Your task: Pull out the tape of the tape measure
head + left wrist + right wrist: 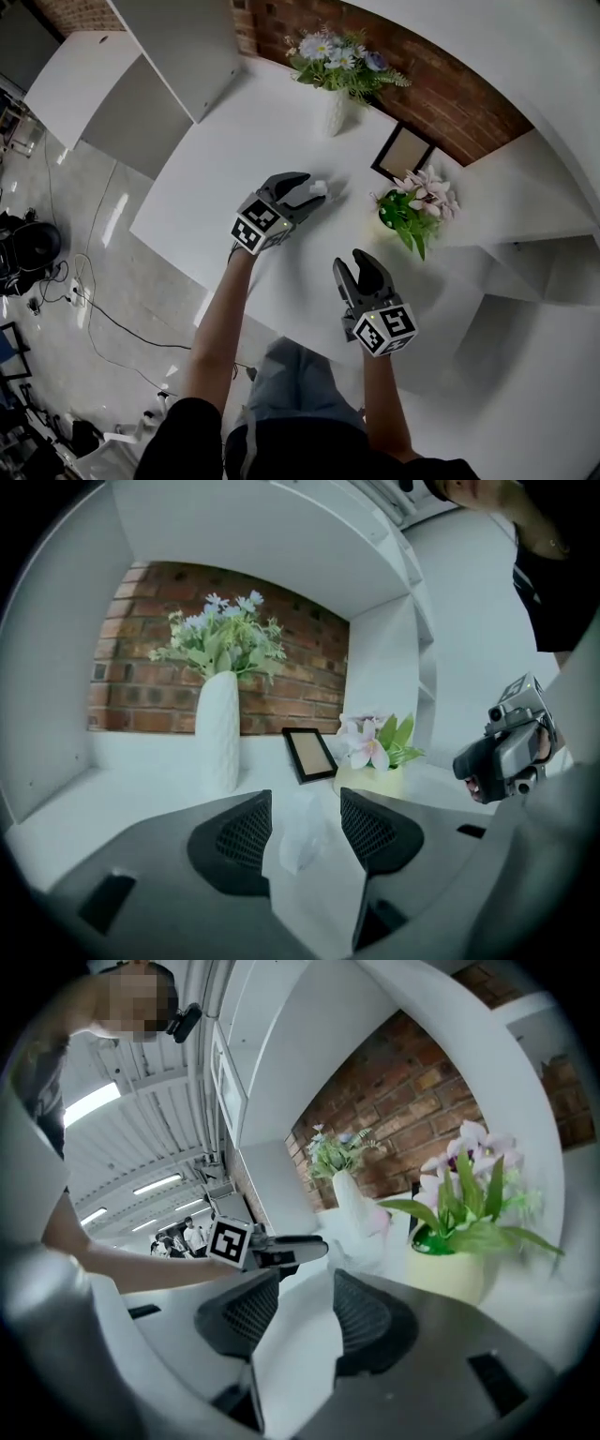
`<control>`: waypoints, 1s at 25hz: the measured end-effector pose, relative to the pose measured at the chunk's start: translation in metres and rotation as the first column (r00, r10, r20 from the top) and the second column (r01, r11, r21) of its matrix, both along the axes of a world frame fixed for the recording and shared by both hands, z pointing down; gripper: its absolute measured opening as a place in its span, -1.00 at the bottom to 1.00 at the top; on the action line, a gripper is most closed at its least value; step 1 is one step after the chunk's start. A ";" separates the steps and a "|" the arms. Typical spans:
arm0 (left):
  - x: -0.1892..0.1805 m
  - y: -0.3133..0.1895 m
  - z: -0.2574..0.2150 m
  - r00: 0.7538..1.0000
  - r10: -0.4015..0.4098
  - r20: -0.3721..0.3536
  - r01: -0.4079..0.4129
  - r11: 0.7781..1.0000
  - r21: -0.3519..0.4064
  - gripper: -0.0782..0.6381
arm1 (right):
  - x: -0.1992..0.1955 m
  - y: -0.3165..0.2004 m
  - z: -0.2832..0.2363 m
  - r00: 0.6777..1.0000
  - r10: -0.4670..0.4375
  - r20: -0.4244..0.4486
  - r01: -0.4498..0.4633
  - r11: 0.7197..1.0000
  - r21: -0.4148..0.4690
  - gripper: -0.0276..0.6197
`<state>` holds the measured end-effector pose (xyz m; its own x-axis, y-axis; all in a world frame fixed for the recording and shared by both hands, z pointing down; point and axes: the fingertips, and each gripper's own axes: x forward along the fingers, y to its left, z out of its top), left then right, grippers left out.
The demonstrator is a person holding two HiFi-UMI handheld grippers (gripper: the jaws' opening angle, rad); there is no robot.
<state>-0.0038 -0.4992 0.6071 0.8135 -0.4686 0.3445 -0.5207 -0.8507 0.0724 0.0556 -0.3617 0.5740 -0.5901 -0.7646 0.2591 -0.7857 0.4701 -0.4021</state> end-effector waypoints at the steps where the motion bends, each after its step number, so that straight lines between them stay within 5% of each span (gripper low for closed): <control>1: 0.004 -0.004 0.004 1.000 0.026 -0.002 -0.026 1.000 0.001 -0.22 | -0.001 0.003 0.006 1.000 -0.005 0.002 0.005 1.000 -0.010 -0.41; 6: 0.018 -0.013 0.023 0.991 0.134 0.026 -0.134 0.991 -0.014 -0.24 | 0.002 0.014 0.027 1.000 -0.009 0.008 0.010 0.999 -0.052 -0.41; 8: 0.021 -0.011 0.026 0.987 0.157 0.022 -0.156 0.988 -0.015 -0.41 | 0.007 0.016 0.032 1.000 -0.004 0.007 0.004 0.998 -0.062 -0.41; 25: 0.014 0.046 -0.022 0.974 0.227 -0.006 -0.226 0.973 0.056 -0.53 | 0.005 0.020 0.012 0.997 -0.041 -0.059 0.039 0.999 -0.027 -0.41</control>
